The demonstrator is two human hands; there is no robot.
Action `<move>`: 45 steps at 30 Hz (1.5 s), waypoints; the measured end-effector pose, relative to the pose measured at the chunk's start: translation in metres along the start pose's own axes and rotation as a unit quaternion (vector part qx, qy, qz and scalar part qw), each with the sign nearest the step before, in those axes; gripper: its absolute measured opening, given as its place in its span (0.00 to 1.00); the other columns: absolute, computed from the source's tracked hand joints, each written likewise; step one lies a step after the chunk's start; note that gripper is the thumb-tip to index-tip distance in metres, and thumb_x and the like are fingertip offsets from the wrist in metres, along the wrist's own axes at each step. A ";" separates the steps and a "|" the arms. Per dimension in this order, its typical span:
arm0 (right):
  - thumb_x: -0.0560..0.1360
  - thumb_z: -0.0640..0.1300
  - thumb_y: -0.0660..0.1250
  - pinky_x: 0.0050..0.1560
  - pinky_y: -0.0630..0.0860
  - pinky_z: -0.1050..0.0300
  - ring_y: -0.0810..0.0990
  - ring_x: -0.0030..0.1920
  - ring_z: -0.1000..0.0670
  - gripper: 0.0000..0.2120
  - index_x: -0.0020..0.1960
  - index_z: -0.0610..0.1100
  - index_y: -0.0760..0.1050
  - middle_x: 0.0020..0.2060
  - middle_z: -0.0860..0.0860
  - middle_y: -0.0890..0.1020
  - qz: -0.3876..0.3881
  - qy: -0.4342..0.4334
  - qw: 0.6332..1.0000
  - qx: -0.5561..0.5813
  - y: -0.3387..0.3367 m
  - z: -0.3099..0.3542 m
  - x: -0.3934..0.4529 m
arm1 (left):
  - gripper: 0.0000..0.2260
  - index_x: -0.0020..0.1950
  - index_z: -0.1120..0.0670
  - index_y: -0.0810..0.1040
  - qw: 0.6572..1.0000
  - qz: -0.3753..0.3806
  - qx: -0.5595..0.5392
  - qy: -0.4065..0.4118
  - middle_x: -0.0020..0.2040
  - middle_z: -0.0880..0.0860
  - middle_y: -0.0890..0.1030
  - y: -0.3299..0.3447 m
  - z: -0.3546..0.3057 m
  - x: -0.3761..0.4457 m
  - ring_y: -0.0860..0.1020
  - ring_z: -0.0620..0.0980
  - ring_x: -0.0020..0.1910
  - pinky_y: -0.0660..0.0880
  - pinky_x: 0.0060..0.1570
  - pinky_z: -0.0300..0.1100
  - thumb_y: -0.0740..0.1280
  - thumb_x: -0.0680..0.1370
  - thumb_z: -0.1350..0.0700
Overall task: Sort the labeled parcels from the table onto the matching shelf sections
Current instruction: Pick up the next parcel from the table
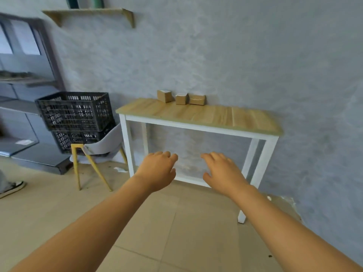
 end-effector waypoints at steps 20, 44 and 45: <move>0.80 0.47 0.62 0.65 0.68 0.52 0.70 0.67 0.46 0.25 0.75 0.46 0.64 0.68 0.48 0.72 -0.012 0.041 0.996 0.074 0.089 -0.089 0.430 | 0.16 0.67 0.52 0.71 0.999 -0.007 -0.021 0.024 0.56 0.52 0.78 0.136 0.226 0.367 0.76 0.54 0.54 0.68 0.47 0.44 0.58 0.81 0.48; 0.78 0.47 0.66 0.62 0.73 0.52 0.73 0.65 0.49 0.25 0.73 0.48 0.67 0.66 0.49 0.73 0.015 0.175 0.967 0.182 0.199 -0.208 0.829 | 0.17 0.68 0.51 0.70 0.995 0.061 -0.075 0.012 0.59 0.51 0.77 0.302 0.434 0.700 0.76 0.54 0.57 0.71 0.54 0.46 0.57 0.81 0.48; 0.77 0.46 0.66 0.59 0.73 0.53 0.74 0.64 0.49 0.24 0.73 0.47 0.68 0.65 0.49 0.74 0.007 0.195 0.960 0.199 0.200 -0.212 0.840 | 0.16 0.67 0.51 0.71 0.995 0.063 -0.078 0.015 0.58 0.52 0.77 0.305 0.440 0.712 0.76 0.54 0.57 0.72 0.55 0.47 0.58 0.81 0.49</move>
Point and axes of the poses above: each hand's wrist, its own x-axis towards the middle knuckle, its own y-axis out of the palm, z = x × y, the point moved 3 cm from there along x, towards the middle knuckle
